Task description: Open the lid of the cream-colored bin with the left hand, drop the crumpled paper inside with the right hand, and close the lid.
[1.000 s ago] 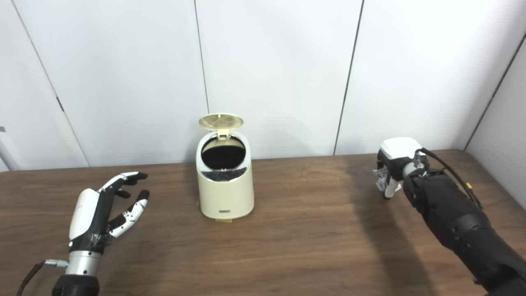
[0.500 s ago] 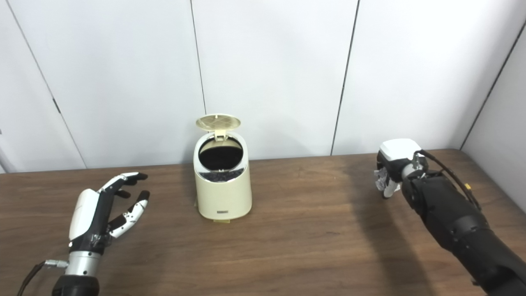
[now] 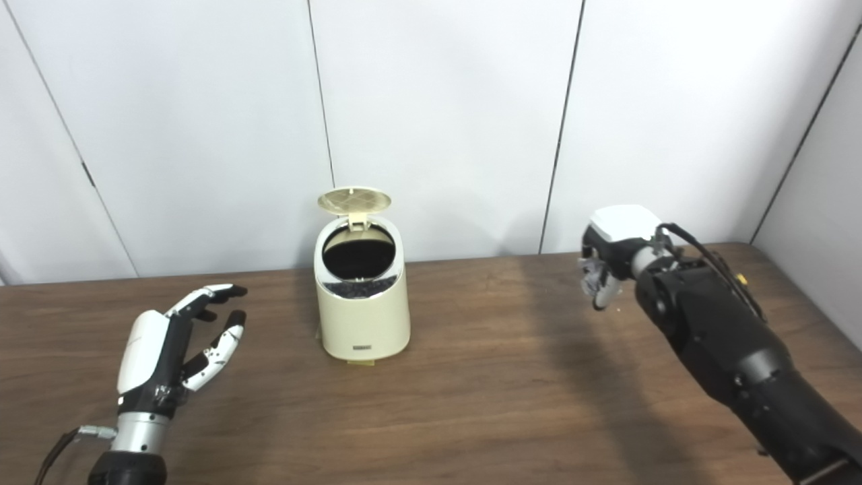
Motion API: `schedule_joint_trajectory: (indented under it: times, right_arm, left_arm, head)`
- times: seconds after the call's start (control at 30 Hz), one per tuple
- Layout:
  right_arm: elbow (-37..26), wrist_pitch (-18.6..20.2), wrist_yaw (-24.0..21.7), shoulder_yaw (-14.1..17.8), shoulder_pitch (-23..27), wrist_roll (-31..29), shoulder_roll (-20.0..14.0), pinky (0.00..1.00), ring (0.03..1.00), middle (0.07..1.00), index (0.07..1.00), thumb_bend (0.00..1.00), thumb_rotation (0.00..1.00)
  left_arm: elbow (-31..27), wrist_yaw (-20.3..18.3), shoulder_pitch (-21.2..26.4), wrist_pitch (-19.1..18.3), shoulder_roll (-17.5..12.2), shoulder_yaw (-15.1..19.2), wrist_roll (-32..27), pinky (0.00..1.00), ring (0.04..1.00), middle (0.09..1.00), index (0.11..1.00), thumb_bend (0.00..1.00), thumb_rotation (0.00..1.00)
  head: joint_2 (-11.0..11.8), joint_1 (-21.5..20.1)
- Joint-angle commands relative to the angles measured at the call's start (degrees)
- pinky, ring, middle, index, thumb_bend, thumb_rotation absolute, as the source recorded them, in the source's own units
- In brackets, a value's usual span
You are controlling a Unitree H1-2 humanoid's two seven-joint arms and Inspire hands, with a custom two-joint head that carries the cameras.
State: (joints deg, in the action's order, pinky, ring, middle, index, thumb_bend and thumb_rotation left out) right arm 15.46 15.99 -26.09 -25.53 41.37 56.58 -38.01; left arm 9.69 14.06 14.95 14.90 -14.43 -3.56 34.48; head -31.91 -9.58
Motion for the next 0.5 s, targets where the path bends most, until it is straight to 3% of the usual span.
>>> schedule_joint_trajectory:
  times: [0.0, 0.13, 0.27, 0.4, 0.47]
  right_arm:
    - [-4.0, 0.0, -0.9, 1.6, 4.1, 0.4, -1.3, 0.23, 0.317, 0.436, 0.494, 0.53, 0.0]
    - [-8.0, 0.3, -3.0, 3.6, 4.7, -0.9, -0.2, 0.27, 0.35, 0.405, 0.505, 0.53, 0.0]
    - [-12.1, -0.5, -4.6, 4.8, 5.7, -0.7, 0.9, 0.33, 0.414, 0.436, 0.507, 0.53, 0.0]
    - [-15.4, -0.4, -8.7, 3.9, 8.1, 1.0, 1.9, 0.26, 0.334, 0.403, 0.503, 0.53, 0.0]
    - [-16.0, -2.5, -11.5, 1.8, 10.1, 3.0, 1.6, 0.23, 0.294, 0.443, 0.493, 0.53, 0.0]
  left_arm:
    - [-0.9, 1.6, 2.7, 0.0, -0.3, 0.4, 0.5, 0.66, 0.764, 0.747, 0.734, 0.26, 0.77]
    - [-0.8, 1.7, 2.9, -0.3, -0.2, 0.2, 1.0, 0.65, 0.76, 0.747, 0.734, 0.25, 0.76]
    - [-0.8, 1.6, 2.9, -0.4, -0.1, 0.1, 0.9, 0.65, 0.759, 0.745, 0.733, 0.25, 0.74]
    - [-0.5, 1.6, 3.0, -0.3, -0.1, 0.1, 0.8, 0.65, 0.759, 0.749, 0.74, 0.27, 0.72]
    - [-0.3, 1.8, 3.1, 0.0, -0.1, 0.0, 0.8, 0.65, 0.759, 0.748, 0.74, 0.27, 0.73]
  head:
    - [0.0, 0.0]
    - [0.1, 0.0]
    - [0.2, 0.0]
    - [0.3, 0.1]
    - [0.3, 0.2]
